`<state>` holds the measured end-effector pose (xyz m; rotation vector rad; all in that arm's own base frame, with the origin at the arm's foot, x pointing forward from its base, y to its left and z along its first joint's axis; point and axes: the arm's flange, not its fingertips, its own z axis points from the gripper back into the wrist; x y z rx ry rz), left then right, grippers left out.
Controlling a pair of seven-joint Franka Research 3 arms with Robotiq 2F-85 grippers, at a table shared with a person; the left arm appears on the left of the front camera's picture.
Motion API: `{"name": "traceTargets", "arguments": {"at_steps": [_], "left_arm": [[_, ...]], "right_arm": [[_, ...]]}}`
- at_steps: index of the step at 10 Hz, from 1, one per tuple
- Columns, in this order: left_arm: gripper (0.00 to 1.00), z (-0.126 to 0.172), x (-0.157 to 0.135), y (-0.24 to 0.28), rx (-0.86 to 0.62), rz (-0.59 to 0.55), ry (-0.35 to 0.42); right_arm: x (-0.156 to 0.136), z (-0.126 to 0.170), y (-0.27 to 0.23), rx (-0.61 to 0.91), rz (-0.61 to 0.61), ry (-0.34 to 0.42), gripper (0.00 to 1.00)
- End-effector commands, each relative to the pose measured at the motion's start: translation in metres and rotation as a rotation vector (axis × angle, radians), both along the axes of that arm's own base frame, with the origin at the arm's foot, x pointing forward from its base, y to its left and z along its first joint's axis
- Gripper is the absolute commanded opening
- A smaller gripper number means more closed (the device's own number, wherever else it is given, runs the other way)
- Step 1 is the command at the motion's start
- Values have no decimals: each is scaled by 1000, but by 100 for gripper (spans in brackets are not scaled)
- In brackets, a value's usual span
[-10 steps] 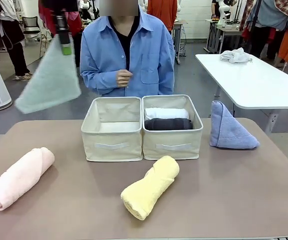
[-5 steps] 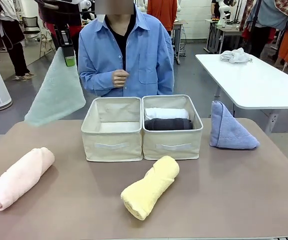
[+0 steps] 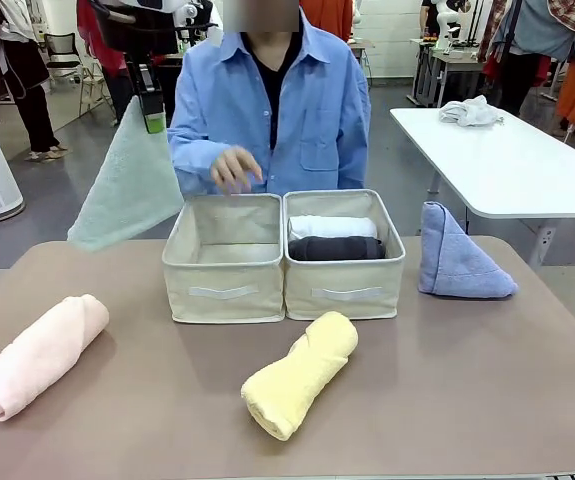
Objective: Sort the towels based on their folding style.
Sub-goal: Pick up one triangle-folded towel and place it in the left Fabric basket.
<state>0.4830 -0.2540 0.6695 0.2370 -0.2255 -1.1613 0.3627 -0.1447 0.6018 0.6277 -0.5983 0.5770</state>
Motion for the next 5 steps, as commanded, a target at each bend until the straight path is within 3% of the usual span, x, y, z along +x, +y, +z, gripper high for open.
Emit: {"name": "traceTargets", "arguments": {"at_steps": [1, 3, 5], "left_arm": [[15, 18, -22, 35, 277, 130, -41], [15, 18, -103, 135, 201, 482, -91], [15, 11, -123, 173, 143, 582, -75]], "right_arm": [[1, -1, 1, 17, 4, -10, 100], [1, -1, 1, 17, 4, -10, 100], [1, -1, 1, 17, 4, -10, 100]]}}
